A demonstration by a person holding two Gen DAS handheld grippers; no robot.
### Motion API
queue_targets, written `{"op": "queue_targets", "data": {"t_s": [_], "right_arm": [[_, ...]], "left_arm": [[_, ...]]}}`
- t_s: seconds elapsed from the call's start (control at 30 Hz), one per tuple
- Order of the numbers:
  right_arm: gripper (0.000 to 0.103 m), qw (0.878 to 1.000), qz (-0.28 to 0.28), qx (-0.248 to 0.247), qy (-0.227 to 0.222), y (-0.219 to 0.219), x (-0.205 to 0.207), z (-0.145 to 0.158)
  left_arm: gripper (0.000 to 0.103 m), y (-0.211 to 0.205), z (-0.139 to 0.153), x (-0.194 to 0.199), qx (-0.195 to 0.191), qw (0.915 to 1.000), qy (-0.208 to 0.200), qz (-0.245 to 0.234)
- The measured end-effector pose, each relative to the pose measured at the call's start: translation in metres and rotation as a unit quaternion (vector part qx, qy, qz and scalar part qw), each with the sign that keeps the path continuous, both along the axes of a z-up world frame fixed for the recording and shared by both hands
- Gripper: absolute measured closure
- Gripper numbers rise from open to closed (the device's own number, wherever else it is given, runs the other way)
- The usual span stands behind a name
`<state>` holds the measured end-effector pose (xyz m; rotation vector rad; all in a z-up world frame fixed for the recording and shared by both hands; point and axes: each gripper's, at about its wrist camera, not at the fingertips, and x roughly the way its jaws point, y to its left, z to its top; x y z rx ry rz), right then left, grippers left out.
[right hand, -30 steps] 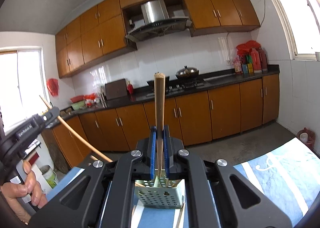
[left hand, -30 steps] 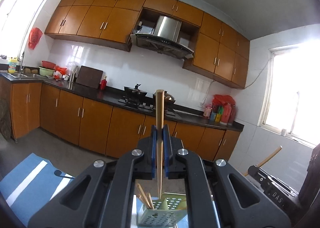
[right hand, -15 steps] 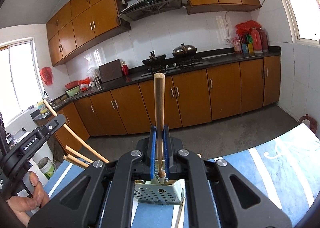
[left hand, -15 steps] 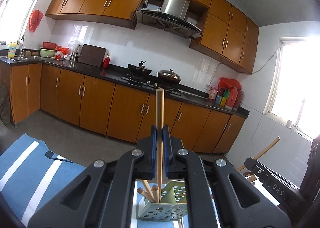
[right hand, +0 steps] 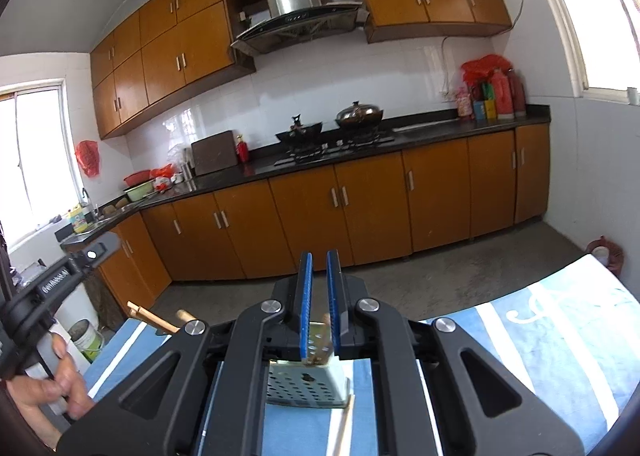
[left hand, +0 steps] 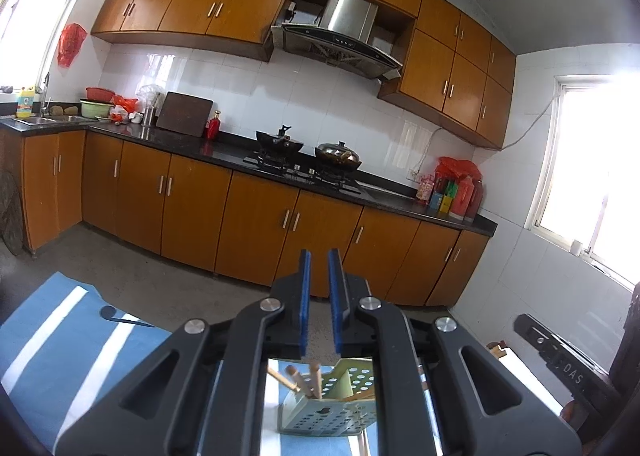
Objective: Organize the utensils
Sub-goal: 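Open both grippers to drop the chopsticks into the green holder, then grasp the last chopstick with the right gripper while the left gripper grasps one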
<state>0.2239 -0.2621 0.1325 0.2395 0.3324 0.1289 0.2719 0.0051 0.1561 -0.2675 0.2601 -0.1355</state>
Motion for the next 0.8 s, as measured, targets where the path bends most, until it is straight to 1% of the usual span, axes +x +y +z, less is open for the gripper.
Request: {"op": "queue_targets", "data": {"t_s": [0.03, 0.1, 0.2, 0.27, 0.3, 0.33, 0.43, 0.53, 0.6, 0.7, 0.8], "right_arm": [[0.085, 1.000, -0.007, 0.001, 0.000, -0.006, -0.007, 0.000], [0.077, 1.000, -0.016, 0.004, 0.003, -0.015, -0.018, -0.005], [0.076, 0.999, -0.028, 0.002, 0.029, -0.027, -0.033, -0.023], [0.076, 0.998, -0.029, -0.002, 0.061, -0.030, -0.041, -0.046], [0.076, 0.997, -0.029, -0.005, 0.074, -0.030, -0.042, -0.055], [0.076, 0.995, -0.027, -0.008, 0.096, -0.029, -0.044, -0.071], [0.076, 0.988, -0.012, -0.009, 0.154, -0.019, -0.049, -0.116], [0.076, 0.977, 0.020, -0.005, 0.213, 0.004, -0.053, -0.161], [0.076, 0.970, 0.040, -0.009, 0.239, 0.019, -0.055, -0.183], [0.076, 0.963, 0.061, -0.021, 0.263, 0.041, -0.056, -0.201], [0.076, 0.959, 0.068, -0.035, 0.275, 0.057, -0.053, -0.215]], "left_arm": [[0.087, 0.005, 0.001, -0.007, 0.001, 1.0000, 0.000, 0.003], [0.085, 0.014, 0.001, -0.022, 0.003, 1.0000, 0.001, 0.006], [0.079, 0.028, -0.009, -0.043, 0.012, 0.9997, 0.016, 0.011], [0.078, 0.037, -0.023, -0.056, 0.026, 0.9989, 0.034, 0.018], [0.078, 0.041, -0.035, -0.062, 0.037, 0.9979, 0.048, 0.021], [0.078, 0.044, -0.045, -0.066, 0.045, 0.9968, 0.061, 0.023], [0.076, 0.052, -0.086, -0.075, 0.069, 0.9902, 0.119, 0.022], [0.076, 0.056, -0.127, -0.081, 0.074, 0.9816, 0.175, 0.017], [0.075, 0.057, -0.149, -0.083, 0.081, 0.9752, 0.206, 0.014], [0.074, 0.056, -0.172, -0.087, 0.086, 0.9675, 0.238, 0.004], [0.069, 0.048, -0.182, -0.092, 0.090, 0.9644, 0.249, -0.003]]}}
